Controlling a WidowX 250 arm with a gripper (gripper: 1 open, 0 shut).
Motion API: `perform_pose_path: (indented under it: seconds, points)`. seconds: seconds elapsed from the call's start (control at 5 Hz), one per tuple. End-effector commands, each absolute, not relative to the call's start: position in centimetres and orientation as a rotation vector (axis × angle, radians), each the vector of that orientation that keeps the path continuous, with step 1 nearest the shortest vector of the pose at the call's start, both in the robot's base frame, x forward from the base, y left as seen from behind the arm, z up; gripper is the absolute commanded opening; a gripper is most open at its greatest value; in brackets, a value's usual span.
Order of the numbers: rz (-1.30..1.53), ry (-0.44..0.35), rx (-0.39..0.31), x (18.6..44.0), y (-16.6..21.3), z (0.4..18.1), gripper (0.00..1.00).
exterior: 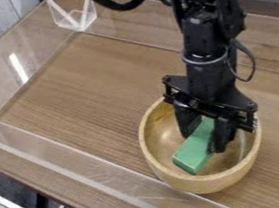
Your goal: Put the green block in the brown bowl
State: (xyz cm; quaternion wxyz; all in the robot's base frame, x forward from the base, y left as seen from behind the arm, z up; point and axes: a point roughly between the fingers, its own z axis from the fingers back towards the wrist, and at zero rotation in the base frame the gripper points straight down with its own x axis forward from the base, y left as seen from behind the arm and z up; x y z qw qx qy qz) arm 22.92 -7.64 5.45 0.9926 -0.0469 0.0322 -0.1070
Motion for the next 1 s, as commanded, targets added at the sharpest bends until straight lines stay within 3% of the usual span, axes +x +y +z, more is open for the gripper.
perform_pose_path:
  seconds: [0.0, 0.8]
  points:
    - [-0.211, 0.026, -0.108, 23.57, -7.73, 6.3, 0.0]
    - [-0.208, 0.024, -0.127, 23.61, -7.56, 6.52, 0.0]
